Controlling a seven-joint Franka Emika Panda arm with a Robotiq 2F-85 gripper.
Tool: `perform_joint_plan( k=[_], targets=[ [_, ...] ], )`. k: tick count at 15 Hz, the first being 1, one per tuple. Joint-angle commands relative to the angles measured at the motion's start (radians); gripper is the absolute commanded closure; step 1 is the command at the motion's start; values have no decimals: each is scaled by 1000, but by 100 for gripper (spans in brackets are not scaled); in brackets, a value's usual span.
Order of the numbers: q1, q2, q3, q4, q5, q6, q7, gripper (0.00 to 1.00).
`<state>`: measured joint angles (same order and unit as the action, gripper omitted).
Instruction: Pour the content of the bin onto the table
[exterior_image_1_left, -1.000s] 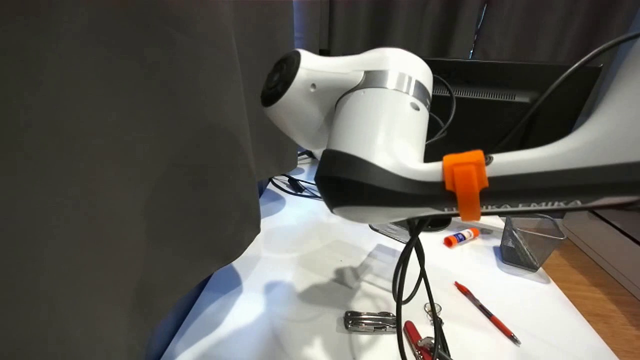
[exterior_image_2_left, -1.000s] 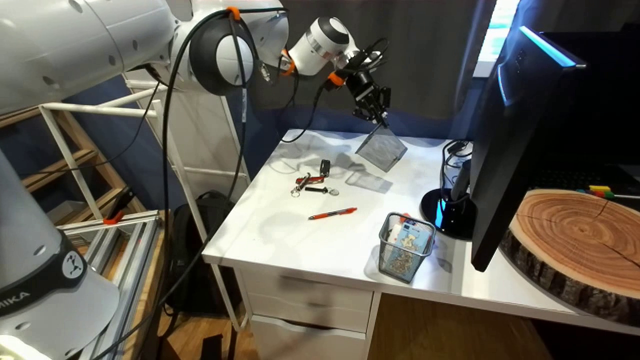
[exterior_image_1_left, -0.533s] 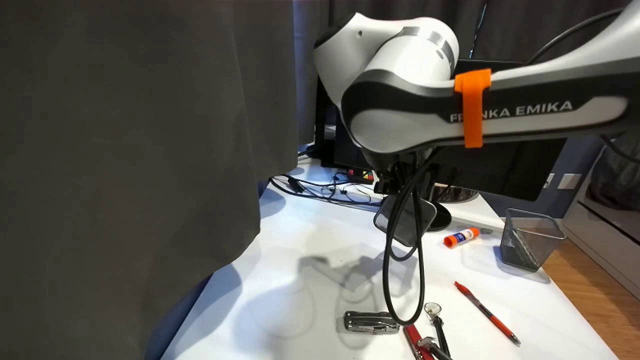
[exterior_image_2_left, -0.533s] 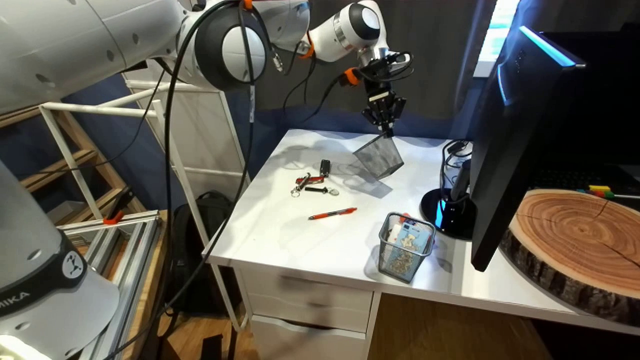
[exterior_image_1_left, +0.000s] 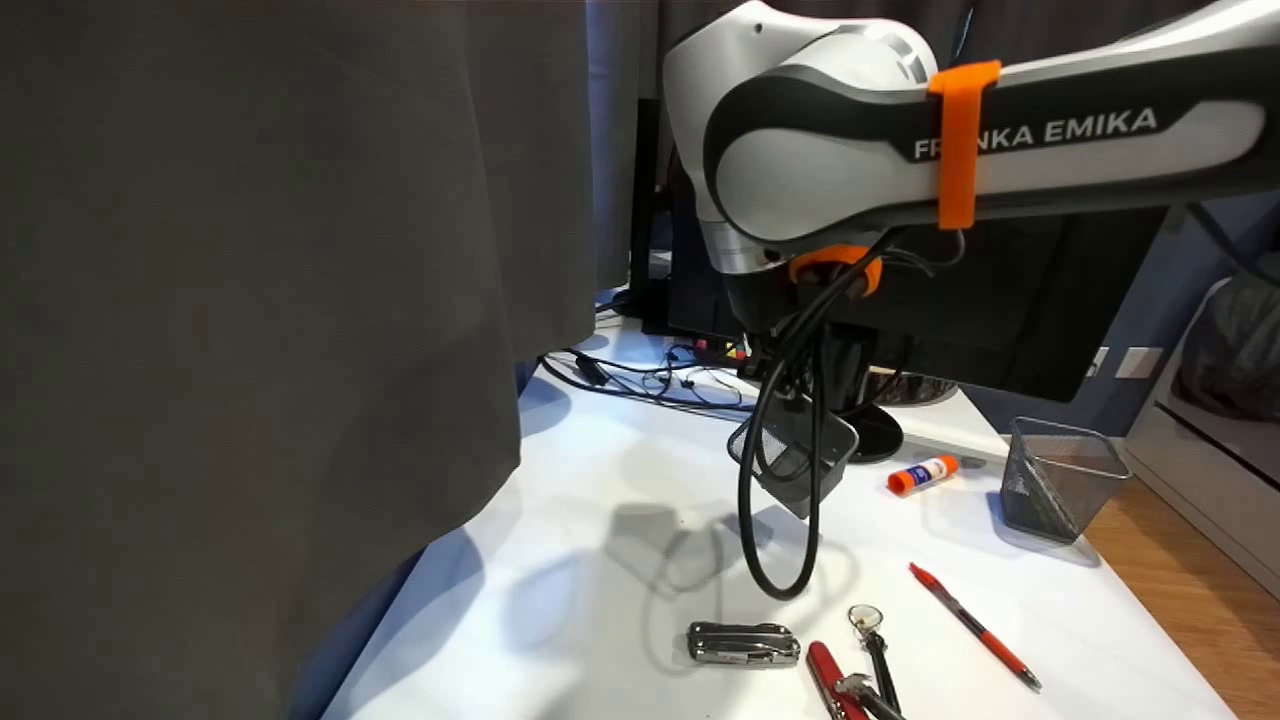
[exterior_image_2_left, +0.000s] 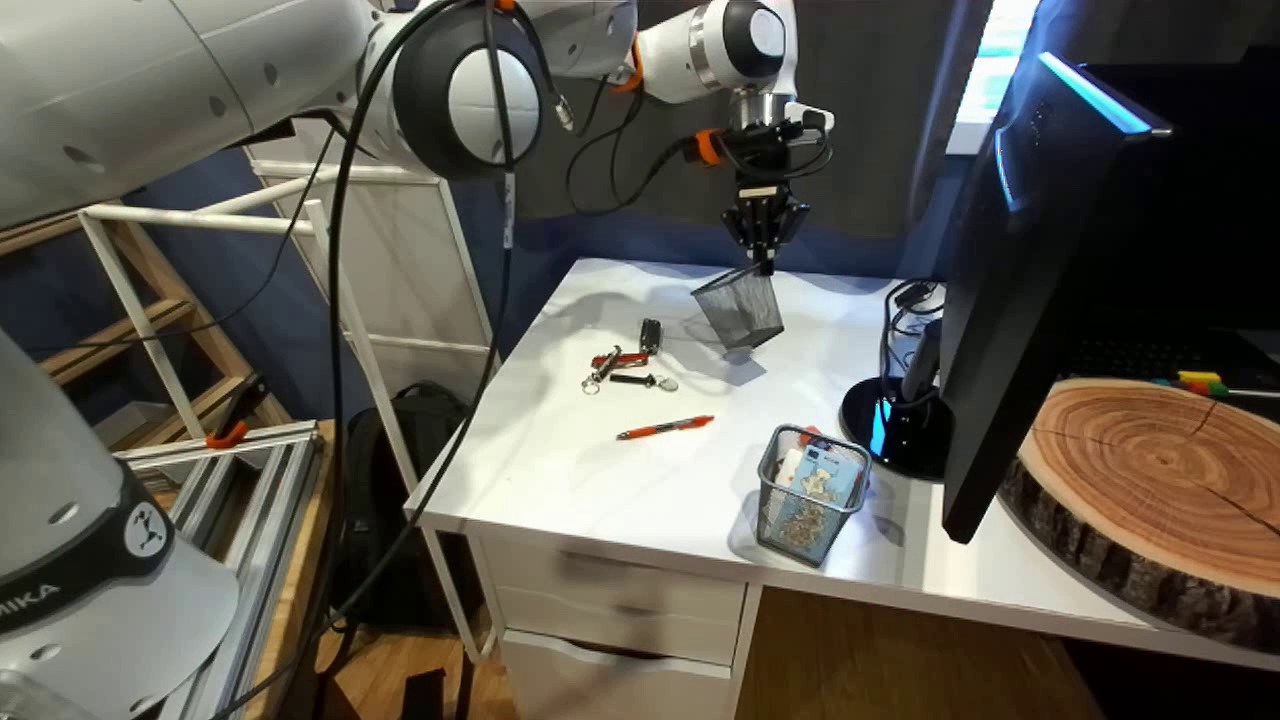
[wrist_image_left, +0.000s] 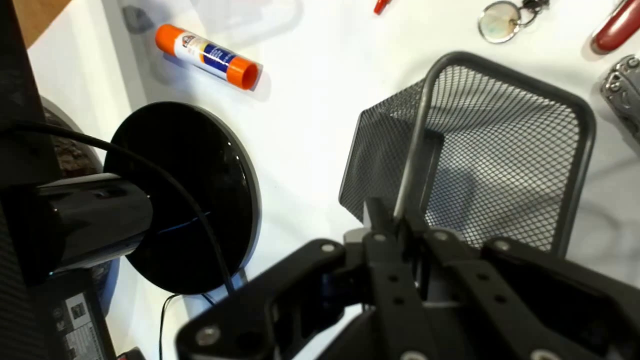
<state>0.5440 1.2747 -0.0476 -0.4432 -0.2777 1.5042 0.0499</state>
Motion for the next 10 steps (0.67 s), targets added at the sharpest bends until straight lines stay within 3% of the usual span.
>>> perform_joint_plan(
  k=[1,10],
  targets=[
    [-16,16,3,0,30,90,48,98],
    [-86,14,71,-9,138,106,20,98]
  ],
)
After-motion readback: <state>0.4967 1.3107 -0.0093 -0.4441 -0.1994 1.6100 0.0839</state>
